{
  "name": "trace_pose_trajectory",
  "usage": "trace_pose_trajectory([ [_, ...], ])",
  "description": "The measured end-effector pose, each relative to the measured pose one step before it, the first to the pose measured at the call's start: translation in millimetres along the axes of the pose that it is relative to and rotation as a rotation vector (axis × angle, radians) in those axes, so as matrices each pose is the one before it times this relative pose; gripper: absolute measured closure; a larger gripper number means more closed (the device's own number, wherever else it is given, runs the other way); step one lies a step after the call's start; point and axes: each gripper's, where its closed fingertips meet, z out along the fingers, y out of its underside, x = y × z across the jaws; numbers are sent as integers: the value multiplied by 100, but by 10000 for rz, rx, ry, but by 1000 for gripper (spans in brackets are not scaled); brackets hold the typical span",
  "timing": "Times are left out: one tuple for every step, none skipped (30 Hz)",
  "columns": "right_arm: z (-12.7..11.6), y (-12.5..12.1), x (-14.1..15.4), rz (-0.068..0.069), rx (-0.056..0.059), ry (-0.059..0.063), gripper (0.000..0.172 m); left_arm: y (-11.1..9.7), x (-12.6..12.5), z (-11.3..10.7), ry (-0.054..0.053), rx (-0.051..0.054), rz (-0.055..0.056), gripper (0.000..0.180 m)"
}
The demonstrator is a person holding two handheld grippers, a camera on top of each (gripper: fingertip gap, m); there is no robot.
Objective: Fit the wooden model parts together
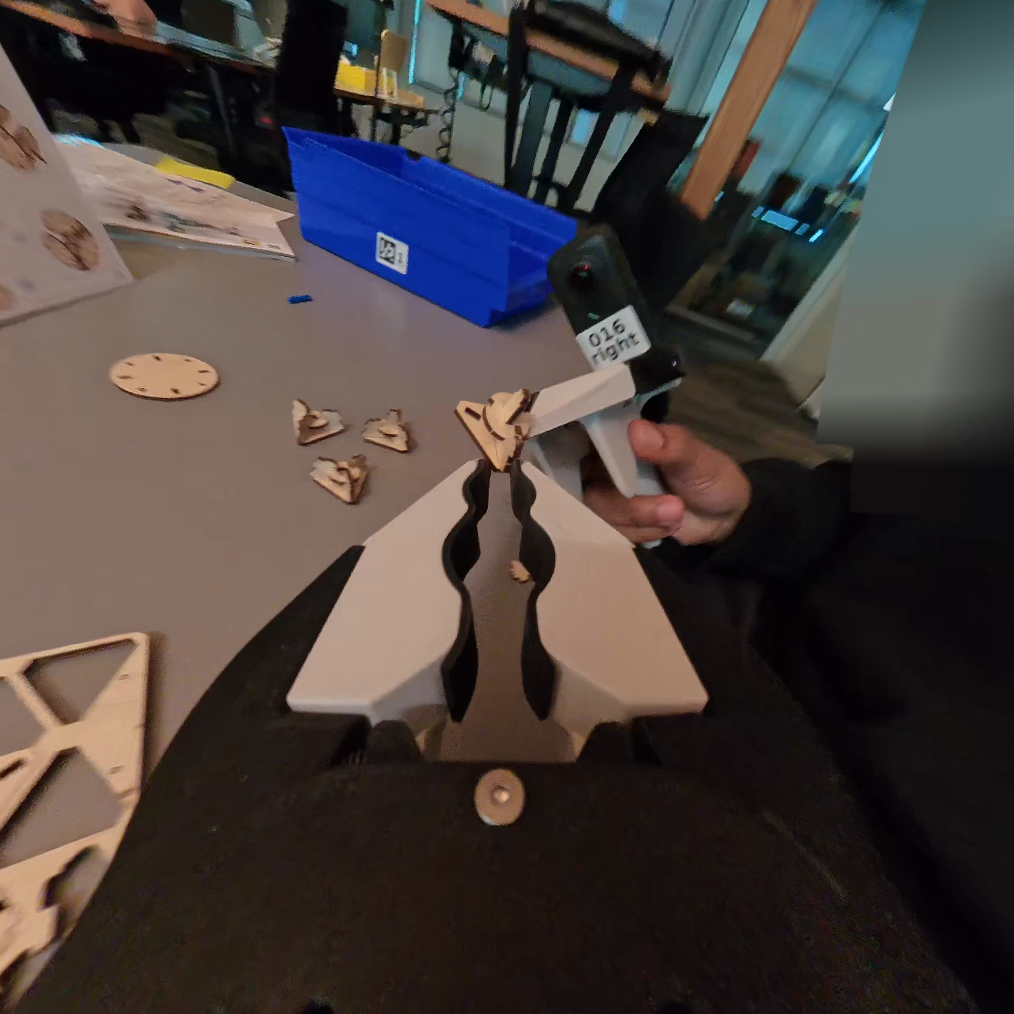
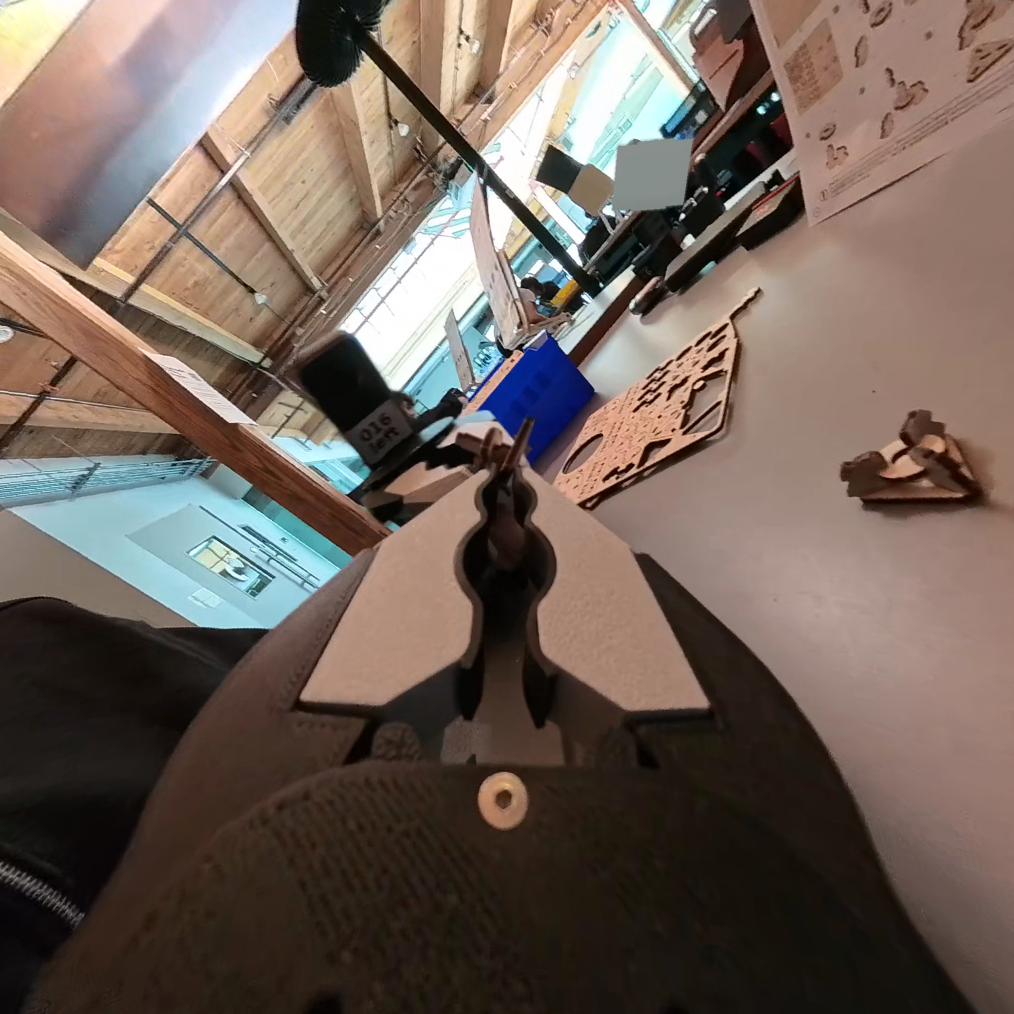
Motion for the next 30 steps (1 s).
trace_pose_trajectory([
  [-28,-88,-139,3,67,-121,169,-121,134,4,332,157,-525,174],
  [-31,-71,-64,-16,58,-45,168,-88,166,-25,355,124,-438,175],
  [-35,-82,-70,-55,65,-19,165,-121,211,-52,387,138,-422,175],
  [-87,-236,-232,-96,175,-130,156,-235,78,-111,311,208,-437,175],
  [-191,-368,-74,-40,260,-48,156,-312,112,-173,319,276,-400,175],
  [-224,-392,-146,-28,277,-126,154,-342,192,-188,375,276,-375,175],
  [-175,-325,-89,1,210,-102,153,-340,280,-188,428,257,-364,175],
  [-119,-233,12,11,157,-31,150,-277,349,-127,473,215,-358,175],
  [-46,-142,13,-30,92,8,145,-182,438,-42,538,162,-386,175],
  [35,-3,-48,-85,5,7,140,-69,372,31,504,89,-416,175],
  [82,93,-85,-115,-60,11,133,97,169,90,365,-7,-406,175],
  [107,141,-270,-145,-85,-97,126,161,62,121,249,-59,-346,175],
  [108,139,-340,-142,-73,-152,124,198,77,142,195,-75,-230,175],
  [86,105,-213,-101,-50,-78,122,223,105,169,160,-104,-138,175],
  [71,75,-204,-83,-29,-85,119,205,160,185,146,-107,-59,175],
  [42,51,-236,-68,-24,-123,118,197,89,191,72,-102,-9,174],
  [46,56,-150,-31,-29,-89,118,198,-36,172,-22,-95,13,174],
  [29,56,-59,11,-40,-46,118,177,-66,142,-49,-83,19,174],
  [49,89,-88,36,-55,-88,120,144,-7,123,-1,-77,12,174],
  [42,99,-127,38,-64,-105,123,63,-16,71,-5,-32,13,174],
  [49,109,-11,49,-71,-33,126,8,-68,23,-38,10,4,174],
  [54,95,-34,34,-60,-32,128,-23,-115,-29,-64,25,-29,175],
  [29,76,-94,17,-48,-73,132,-13,-179,-35,-85,22,-52,175],
  [1,42,-144,9,-23,-108,139,19,-138,-15,-51,10,-55,175],
  [-18,-5,-14,33,5,-28,144,4,-20,17,16,6,-30,175],
  [-7,-5,84,39,0,33,144,-1,-6,-5,-5,1,22,174],
  [-30,16,-34,24,-16,-32,145,-101,-42,-54,-53,51,76,171],
  [-25,6,82,26,-4,47,145,-177,-43,-132,-80,101,89,169],
  [-37,-37,130,21,13,83,145,-210,-73,-167,-86,129,53,169],
  [-44,-22,9,17,2,-6,145,-186,10,-163,0,116,5,171],
])
